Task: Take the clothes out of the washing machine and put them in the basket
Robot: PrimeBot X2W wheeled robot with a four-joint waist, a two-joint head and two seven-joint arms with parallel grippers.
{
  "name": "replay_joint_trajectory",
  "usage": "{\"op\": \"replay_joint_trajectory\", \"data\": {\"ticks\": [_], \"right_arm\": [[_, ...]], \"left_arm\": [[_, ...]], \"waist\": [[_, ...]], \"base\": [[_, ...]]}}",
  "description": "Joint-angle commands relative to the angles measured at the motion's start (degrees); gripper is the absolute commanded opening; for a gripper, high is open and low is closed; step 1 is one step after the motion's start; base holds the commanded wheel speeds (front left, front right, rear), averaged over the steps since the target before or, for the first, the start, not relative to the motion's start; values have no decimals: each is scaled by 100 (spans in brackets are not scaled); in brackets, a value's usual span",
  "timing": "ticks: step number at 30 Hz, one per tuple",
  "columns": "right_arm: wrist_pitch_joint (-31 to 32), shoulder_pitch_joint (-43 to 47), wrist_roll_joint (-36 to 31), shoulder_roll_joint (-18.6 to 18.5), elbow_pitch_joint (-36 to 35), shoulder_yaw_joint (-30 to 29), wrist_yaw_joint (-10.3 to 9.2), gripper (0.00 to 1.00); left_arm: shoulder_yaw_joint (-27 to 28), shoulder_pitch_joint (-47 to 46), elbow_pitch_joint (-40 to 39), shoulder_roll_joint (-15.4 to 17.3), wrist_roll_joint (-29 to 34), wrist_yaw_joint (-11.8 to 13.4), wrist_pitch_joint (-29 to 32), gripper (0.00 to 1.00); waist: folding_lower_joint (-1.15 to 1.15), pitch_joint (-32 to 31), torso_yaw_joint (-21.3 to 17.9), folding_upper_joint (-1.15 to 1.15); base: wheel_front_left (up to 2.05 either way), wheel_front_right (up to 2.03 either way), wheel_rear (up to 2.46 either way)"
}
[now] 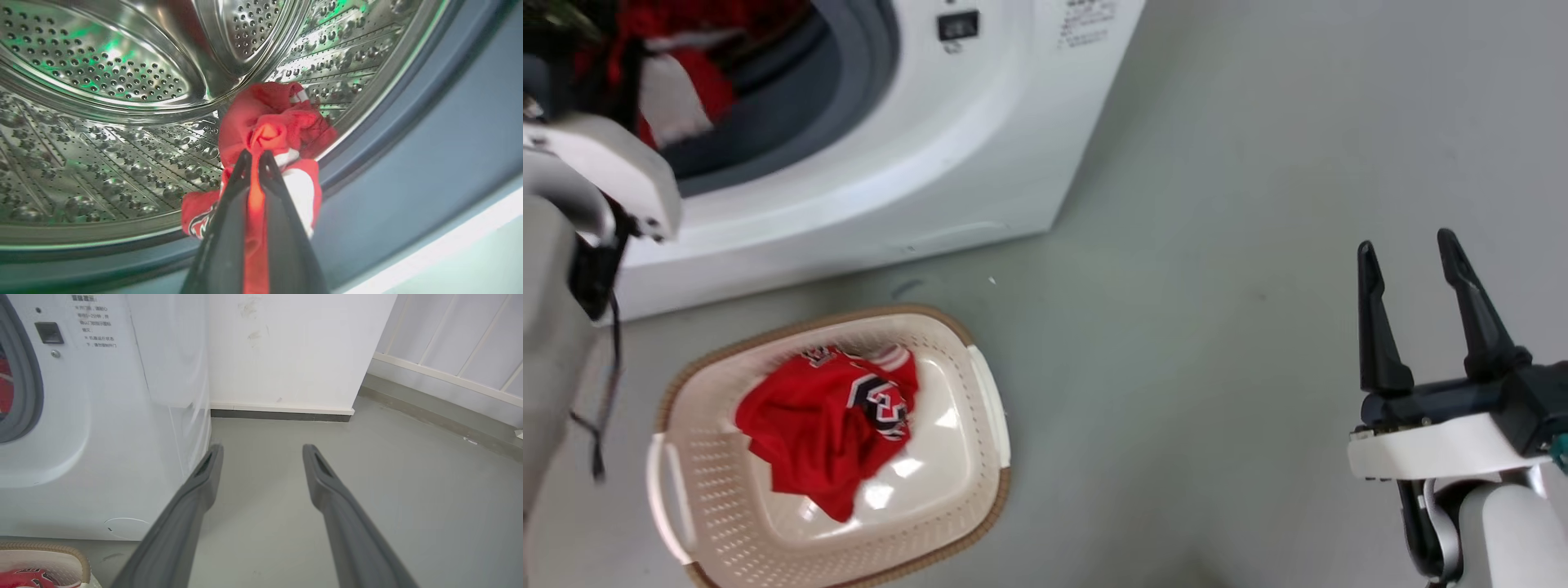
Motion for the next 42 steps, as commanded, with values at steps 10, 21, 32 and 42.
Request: {"op": "replay_joint_trajectory", "data": {"ticks": [10, 21, 32, 42], "right_arm": [[-14, 524, -254, 5, 152, 15, -8, 100], [-14, 853, -308, 5, 256, 117, -8, 100], [-14, 868, -208, 6, 248, 62, -8, 100], [-14, 627, -270, 6, 197, 89, -8, 100]], "left_arm": [[1303, 2233, -2961, -187, 618, 1068, -79, 0], [2111, 3749, -5414, -344, 1631, 1449, -68, 0], [1832, 4987, -5885, -499, 1607, 1535, -33, 0], [1306, 5098, -4333, -704, 1629, 1148, -23, 0]], "waist": [[0, -1412, 803, 0], [0, -1964, 1137, 0], [0, -1981, 1343, 0], [0, -1438, 1390, 0]], "base": [[0, 0, 0], [0, 0, 0], [0, 0, 0], [0, 0, 0]]}}
